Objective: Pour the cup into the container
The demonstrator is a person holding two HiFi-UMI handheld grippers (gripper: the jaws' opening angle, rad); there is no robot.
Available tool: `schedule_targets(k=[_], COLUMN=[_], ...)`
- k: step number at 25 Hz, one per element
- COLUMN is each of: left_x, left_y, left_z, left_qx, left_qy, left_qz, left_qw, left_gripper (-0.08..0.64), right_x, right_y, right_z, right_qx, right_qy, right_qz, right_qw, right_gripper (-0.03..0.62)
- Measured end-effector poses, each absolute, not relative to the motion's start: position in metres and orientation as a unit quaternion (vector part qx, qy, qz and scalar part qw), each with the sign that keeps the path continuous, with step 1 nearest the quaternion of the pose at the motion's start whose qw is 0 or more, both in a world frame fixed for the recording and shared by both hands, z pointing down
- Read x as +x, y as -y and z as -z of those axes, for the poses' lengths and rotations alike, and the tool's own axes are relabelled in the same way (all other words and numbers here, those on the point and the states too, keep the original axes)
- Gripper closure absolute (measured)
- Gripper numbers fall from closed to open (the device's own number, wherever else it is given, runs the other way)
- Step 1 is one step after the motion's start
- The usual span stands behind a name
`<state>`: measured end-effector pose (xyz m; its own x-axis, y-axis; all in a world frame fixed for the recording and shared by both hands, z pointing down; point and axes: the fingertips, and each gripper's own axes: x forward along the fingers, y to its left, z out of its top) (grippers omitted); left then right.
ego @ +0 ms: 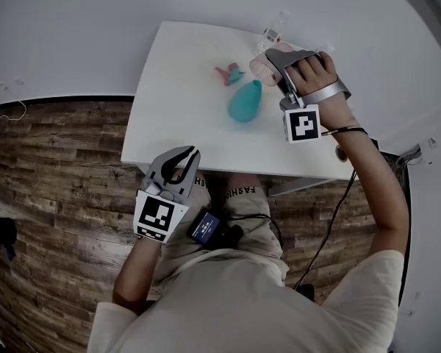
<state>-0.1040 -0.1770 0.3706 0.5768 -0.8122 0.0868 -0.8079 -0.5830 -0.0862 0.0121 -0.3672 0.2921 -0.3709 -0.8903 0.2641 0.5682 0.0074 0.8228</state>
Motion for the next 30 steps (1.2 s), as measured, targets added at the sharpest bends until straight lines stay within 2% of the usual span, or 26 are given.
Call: schedule_targets(k=[22, 25, 30], left_x=[-0.094, -0.096, -0.103], left_y=[0.178, 0.178, 0.189], left_z=[-0.367, -0.368, -0.360], left_qx=[-0.888, -0.885, -0.878], left_qy=[-0.455, -0.461, -0.472], left_qz=[0.068, 0.067, 0.067], left_qw=[0.026, 0.026, 0.037], left_gripper=[0.532, 0.532, 0.532], right_x=[0.013, 0.017, 0.032], right_y=[0.367, 0.367, 0.366], right_z=[-0.295, -0.295, -0.292], right_qx=[0.198, 0.238, 0.304], right_qy=[0.487, 0.561, 0.747], right_qz=[0.685, 0.625, 0.414], right_qw=[0.504, 0.488, 0.421], right_gripper=[0.235, 0.234, 0.235])
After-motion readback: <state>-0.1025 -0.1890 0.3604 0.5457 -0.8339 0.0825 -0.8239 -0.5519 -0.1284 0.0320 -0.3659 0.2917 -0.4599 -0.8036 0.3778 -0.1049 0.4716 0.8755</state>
